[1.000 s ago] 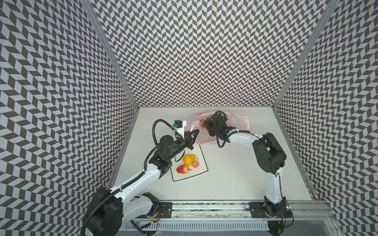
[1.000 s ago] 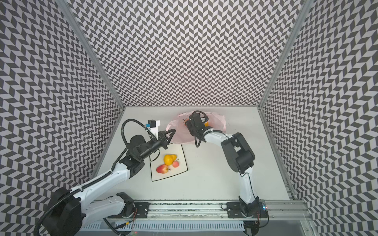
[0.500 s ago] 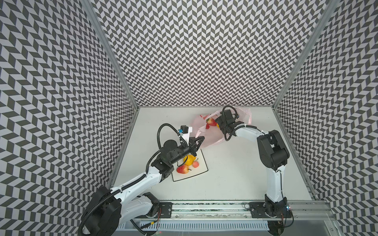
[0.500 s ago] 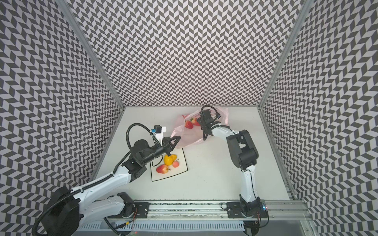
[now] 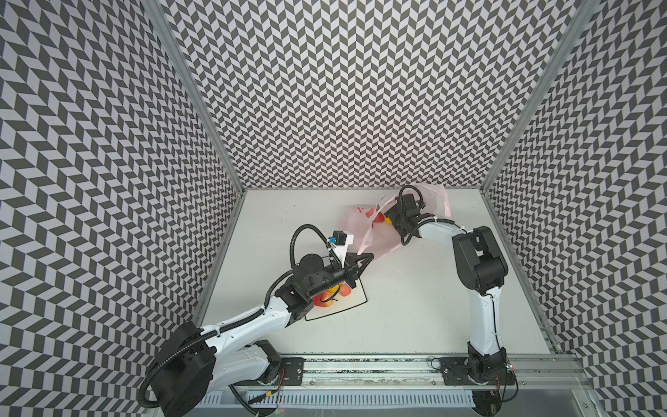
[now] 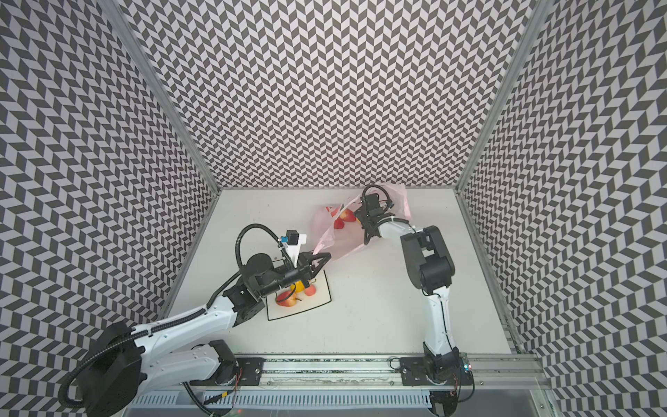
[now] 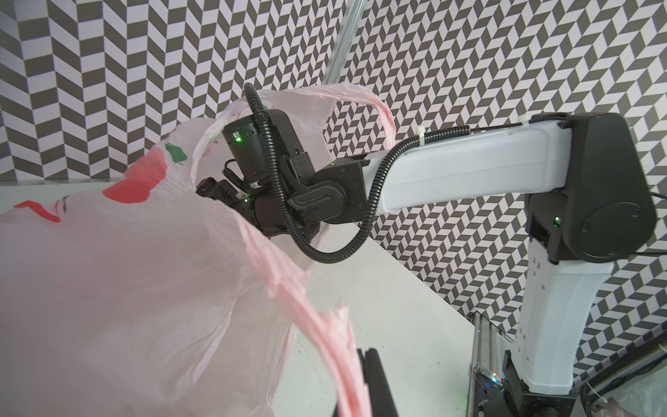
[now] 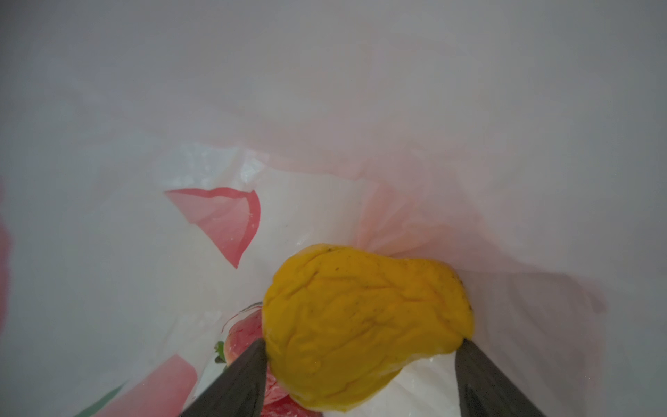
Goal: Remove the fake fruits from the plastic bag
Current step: 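Lower the right gripper onto the yellow pear and close it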
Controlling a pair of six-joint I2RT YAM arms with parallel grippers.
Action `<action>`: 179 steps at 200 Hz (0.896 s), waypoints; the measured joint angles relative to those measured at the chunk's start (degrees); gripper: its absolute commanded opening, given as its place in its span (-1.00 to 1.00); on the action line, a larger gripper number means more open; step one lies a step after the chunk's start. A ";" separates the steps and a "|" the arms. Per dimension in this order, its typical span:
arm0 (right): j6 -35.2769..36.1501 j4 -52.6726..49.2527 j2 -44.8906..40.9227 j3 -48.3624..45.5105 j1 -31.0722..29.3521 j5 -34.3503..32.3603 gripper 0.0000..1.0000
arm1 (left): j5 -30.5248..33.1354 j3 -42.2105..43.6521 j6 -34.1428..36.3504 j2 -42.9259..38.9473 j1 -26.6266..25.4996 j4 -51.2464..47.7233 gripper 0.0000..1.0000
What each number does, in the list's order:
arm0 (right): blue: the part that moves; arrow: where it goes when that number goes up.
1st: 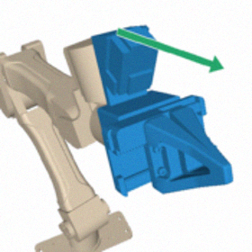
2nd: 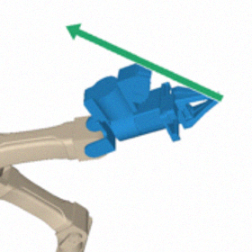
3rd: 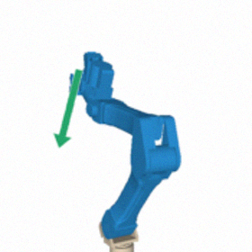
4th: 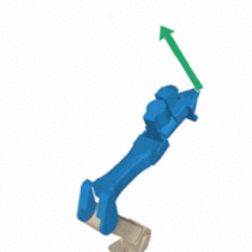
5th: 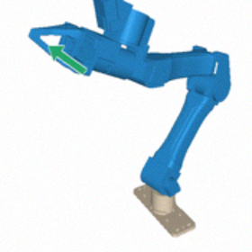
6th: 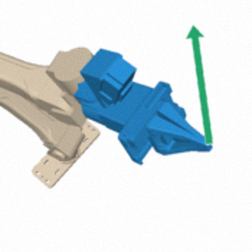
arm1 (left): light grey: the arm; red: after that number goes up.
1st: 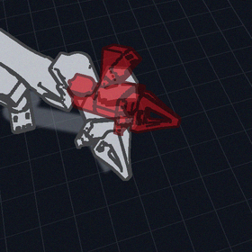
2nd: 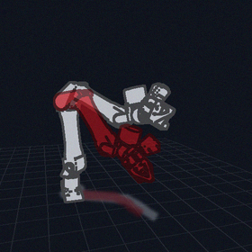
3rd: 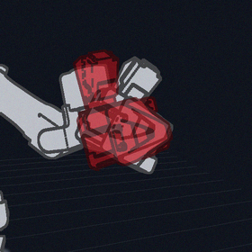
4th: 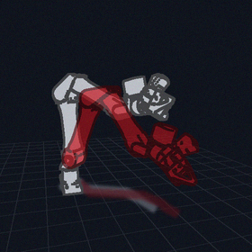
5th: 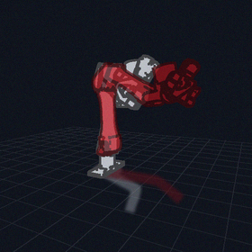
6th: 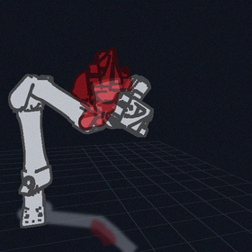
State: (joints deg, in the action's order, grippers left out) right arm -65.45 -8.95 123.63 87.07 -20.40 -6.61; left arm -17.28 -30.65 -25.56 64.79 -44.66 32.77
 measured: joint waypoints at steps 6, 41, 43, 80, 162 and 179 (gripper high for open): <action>0.46 -0.07 0.37 0.50 0.09 0.00 0.61 | -0.02 0.00 -0.02 0.00 -0.04 0.02 -1.00; 2.71 -0.09 2.19 2.60 0.28 -0.09 0.62 | -0.17 0.79 -0.94 -0.24 -0.35 0.13 -1.00; 2.89 -0.11 2.29 2.73 0.31 -0.09 0.63 | -0.20 0.87 -0.98 -0.31 -0.35 0.15 -1.00; 4.68 -1.14 4.26 5.18 0.83 -0.81 0.60 | -0.39 2.62 -1.75 -1.55 -0.66 0.07 -1.00; 8.00 -1.11 4.74 5.38 2.16 -2.14 0.19 | 1.64 3.82 -2.19 -3.96 -0.72 -0.07 -1.00; 9.03 -0.76 3.76 4.11 2.16 -1.86 0.45 | 2.08 3.80 -2.16 -3.87 -0.72 0.00 -1.00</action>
State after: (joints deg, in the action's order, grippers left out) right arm -56.42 -9.72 127.39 91.18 -18.24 -8.47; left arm -15.20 -26.85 -27.73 60.93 -45.39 32.77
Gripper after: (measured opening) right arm 0.660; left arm 0.047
